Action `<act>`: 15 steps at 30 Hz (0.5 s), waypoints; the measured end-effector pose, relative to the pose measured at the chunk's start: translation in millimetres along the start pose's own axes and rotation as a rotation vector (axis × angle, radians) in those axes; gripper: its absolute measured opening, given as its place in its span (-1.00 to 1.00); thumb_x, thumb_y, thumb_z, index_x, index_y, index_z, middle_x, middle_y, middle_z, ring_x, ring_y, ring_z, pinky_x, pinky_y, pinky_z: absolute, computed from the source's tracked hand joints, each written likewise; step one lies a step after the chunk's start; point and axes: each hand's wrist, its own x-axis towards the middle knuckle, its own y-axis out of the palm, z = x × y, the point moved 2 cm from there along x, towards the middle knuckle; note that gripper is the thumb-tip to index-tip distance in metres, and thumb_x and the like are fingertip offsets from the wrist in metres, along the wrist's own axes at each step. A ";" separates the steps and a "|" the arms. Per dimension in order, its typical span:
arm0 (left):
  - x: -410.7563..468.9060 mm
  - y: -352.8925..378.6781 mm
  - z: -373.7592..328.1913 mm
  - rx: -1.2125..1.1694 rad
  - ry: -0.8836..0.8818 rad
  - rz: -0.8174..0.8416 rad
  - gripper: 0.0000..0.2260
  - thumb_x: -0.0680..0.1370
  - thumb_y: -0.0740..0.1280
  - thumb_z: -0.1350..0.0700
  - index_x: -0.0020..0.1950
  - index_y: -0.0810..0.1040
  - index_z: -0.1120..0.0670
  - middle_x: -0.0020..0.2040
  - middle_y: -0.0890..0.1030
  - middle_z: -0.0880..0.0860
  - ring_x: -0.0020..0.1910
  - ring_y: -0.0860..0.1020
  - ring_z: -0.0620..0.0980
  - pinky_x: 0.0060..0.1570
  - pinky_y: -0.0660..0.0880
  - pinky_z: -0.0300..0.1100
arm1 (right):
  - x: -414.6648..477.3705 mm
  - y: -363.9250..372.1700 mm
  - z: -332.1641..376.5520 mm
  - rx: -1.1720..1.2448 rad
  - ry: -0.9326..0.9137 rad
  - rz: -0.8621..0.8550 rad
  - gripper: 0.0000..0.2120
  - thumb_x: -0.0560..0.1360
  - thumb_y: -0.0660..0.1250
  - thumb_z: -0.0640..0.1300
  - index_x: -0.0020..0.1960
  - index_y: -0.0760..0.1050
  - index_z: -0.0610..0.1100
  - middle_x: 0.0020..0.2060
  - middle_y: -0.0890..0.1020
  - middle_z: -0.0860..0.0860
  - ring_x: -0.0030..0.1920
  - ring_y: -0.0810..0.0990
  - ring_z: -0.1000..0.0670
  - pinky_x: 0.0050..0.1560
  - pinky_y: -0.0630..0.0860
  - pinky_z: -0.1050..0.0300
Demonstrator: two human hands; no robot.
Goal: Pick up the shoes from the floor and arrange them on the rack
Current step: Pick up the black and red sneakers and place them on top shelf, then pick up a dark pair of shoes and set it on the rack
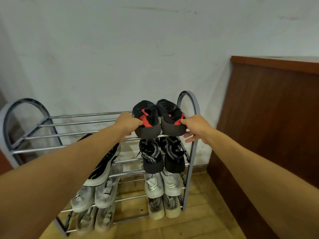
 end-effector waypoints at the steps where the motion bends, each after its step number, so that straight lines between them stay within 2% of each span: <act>1: -6.6 0.0 -3.8 0.016 0.038 -0.029 -0.87 0.49 0.37 0.18 -0.24 0.48 0.09 -0.23 0.50 0.03 -0.11 0.44 0.06 -0.19 0.41 -0.21 | -6.1 -2.2 -0.5 0.004 -0.009 -0.013 -0.71 0.58 0.23 -0.13 0.22 0.50 -0.25 0.06 0.58 -0.17 -0.20 0.61 -0.09 -0.16 0.66 -0.03; 2: -16.1 0.2 -9.4 0.029 0.092 -0.062 -0.83 0.48 0.38 0.17 -0.28 0.45 0.05 -0.26 0.45 -0.04 -0.10 0.42 0.03 -0.27 0.36 -0.28 | -12.8 -5.0 -1.8 0.005 -0.024 -0.028 -0.72 0.58 0.23 -0.14 0.22 0.49 -0.25 0.07 0.58 -0.16 -0.17 0.62 -0.09 -0.18 0.66 0.00; 3: -24.9 -0.1 -13.6 0.048 0.141 -0.090 -0.92 0.48 0.38 0.16 -0.20 0.51 0.07 -0.23 0.46 -0.04 -0.11 0.42 0.00 -0.33 0.31 -0.33 | -20.3 -8.5 -3.7 -0.006 -0.043 -0.045 -0.73 0.57 0.24 -0.16 0.22 0.49 -0.23 0.07 0.58 -0.15 -0.14 0.62 -0.08 -0.21 0.66 0.02; 4: -38.6 -0.7 -18.8 0.080 0.198 -0.115 -0.89 0.48 0.37 0.16 -0.02 0.58 0.12 -0.12 0.50 -0.01 -0.13 0.46 -0.02 -0.33 0.30 -0.34 | -28.9 -12.6 -7.0 -0.028 -0.065 -0.059 -0.74 0.56 0.25 -0.18 0.22 0.50 -0.22 0.07 0.58 -0.13 -0.13 0.62 -0.07 -0.22 0.66 0.04; 5: -48.1 0.3 -21.4 0.102 0.244 -0.124 -0.72 0.48 0.37 0.15 0.18 0.56 0.15 0.02 0.53 0.04 -0.11 0.50 -0.02 -0.26 0.35 -0.32 | -37.9 -17.0 -11.8 -0.055 -0.086 -0.067 -0.74 0.55 0.25 -0.20 0.22 0.51 -0.20 0.07 0.58 -0.13 -0.12 0.62 -0.06 -0.23 0.66 0.06; 7: -74.4 4.3 -26.0 0.148 0.320 -0.139 -0.59 0.47 0.36 0.16 0.32 0.50 0.15 0.24 0.53 0.12 0.05 0.54 0.02 -0.07 0.41 -0.23 | -57.5 -26.3 -26.2 -0.110 -0.120 -0.047 -0.75 0.55 0.26 -0.20 0.21 0.53 -0.18 0.04 0.61 -0.12 -0.10 0.62 -0.04 -0.26 0.64 0.13; 9: -104.3 13.0 -26.9 0.174 0.368 -0.082 -0.61 0.48 0.35 0.14 0.31 0.52 0.13 0.24 0.56 0.11 0.14 0.54 0.04 0.05 0.42 -0.20 | -79.2 -34.9 -47.7 -0.154 -0.117 0.006 -0.75 0.56 0.27 -0.18 0.21 0.53 -0.17 0.06 0.60 -0.10 -0.06 0.61 -0.02 -0.29 0.61 0.21; 11: -135.9 26.3 -21.1 0.187 0.366 0.049 -0.70 0.50 0.35 0.10 0.23 0.58 0.08 0.17 0.61 0.06 0.10 0.57 0.00 0.05 0.46 -0.19 | -100.6 -42.8 -77.6 -0.178 -0.074 0.043 -0.76 0.56 0.28 -0.17 0.21 0.53 -0.17 0.09 0.59 -0.11 0.00 0.61 -0.05 -0.25 0.61 0.21; 15: -204.4 68.8 4.6 0.217 0.389 0.289 -0.90 0.52 0.34 0.06 -0.03 0.63 -0.06 -0.06 0.67 -0.05 -0.01 0.61 -0.07 -0.09 0.49 -0.21 | -151.0 -51.7 -160.9 -0.234 0.047 0.064 -0.77 0.56 0.30 -0.14 0.16 0.58 -0.18 0.03 0.62 -0.09 0.03 0.64 -0.11 -0.02 0.65 -0.01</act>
